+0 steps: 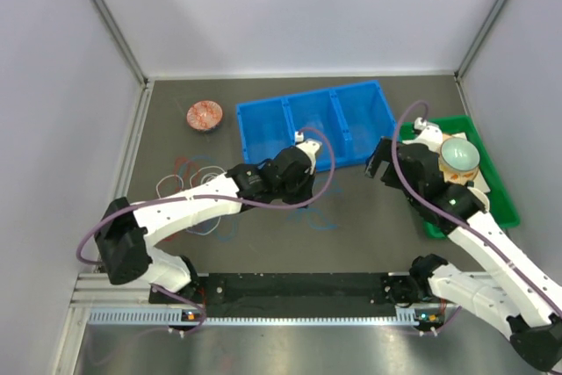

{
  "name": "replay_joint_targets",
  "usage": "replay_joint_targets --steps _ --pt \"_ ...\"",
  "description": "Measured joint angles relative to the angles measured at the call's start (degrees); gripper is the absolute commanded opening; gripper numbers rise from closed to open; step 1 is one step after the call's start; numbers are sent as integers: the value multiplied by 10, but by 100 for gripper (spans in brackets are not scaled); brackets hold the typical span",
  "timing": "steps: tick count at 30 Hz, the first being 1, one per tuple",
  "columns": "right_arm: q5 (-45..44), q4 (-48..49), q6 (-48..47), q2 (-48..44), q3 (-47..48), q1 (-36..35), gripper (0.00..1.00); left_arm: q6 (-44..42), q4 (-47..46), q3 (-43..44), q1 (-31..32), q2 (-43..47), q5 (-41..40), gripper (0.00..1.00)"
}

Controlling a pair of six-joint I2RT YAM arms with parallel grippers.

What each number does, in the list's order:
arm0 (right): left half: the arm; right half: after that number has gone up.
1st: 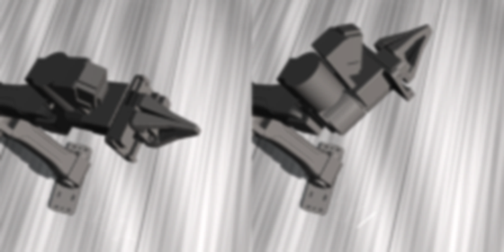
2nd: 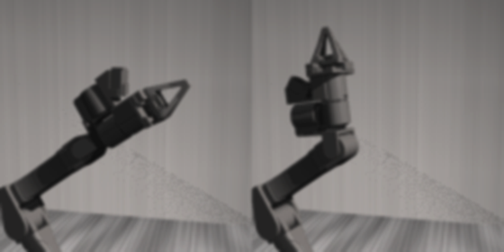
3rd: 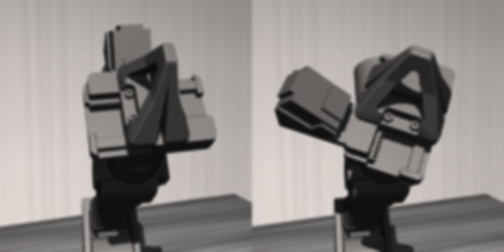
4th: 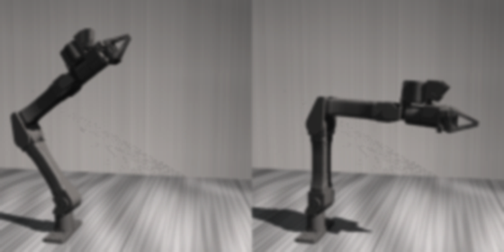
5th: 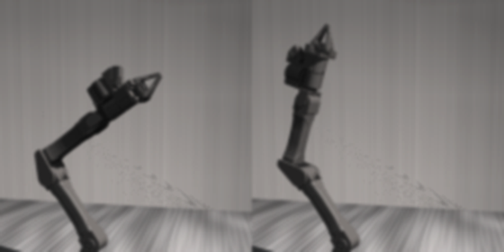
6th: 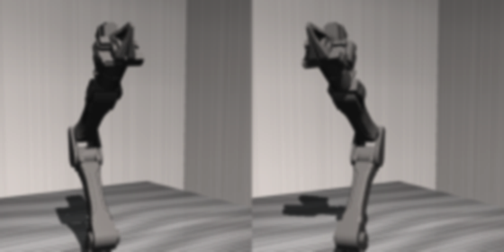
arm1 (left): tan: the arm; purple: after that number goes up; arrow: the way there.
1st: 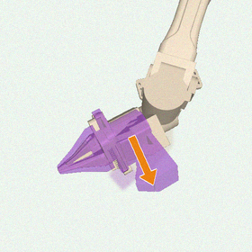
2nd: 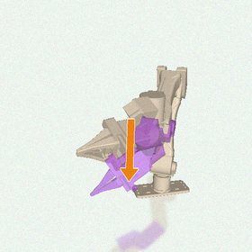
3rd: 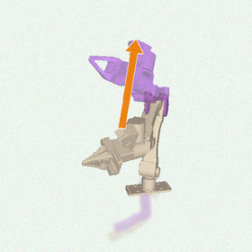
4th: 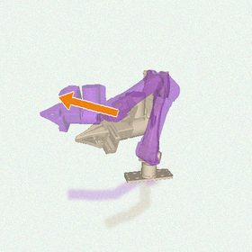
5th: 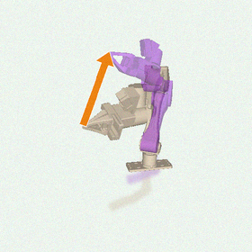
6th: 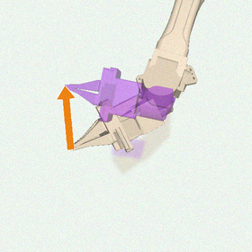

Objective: Untangle the cables

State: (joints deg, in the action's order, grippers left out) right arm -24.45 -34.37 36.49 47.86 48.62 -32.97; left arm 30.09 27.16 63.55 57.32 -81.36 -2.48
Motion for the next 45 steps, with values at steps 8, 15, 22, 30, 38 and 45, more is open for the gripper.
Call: replay_joint_targets --steps 8,15,22,30,38,45 --pt "-71 -43 8 -97 0 0 98 -55 92 205 -7 -63 -106 0" --pt "-96 -79 8 -105 7 0 98 -115 117 399 -15 -74 -196 0" --pt "-95 -99 17 -104 6 0 98 -147 134 434 -75 -75 -232 0" --pt "-100 -100 22 -112 6 0 98 -144 112 399 -156 -92 -214 0" --pt "-100 -100 24 -109 6 0 99 -125 88 346 -198 -93 -205 0" --pt "-102 -100 29 -92 6 0 99 -116 73 374 -206 -87 -179 0"
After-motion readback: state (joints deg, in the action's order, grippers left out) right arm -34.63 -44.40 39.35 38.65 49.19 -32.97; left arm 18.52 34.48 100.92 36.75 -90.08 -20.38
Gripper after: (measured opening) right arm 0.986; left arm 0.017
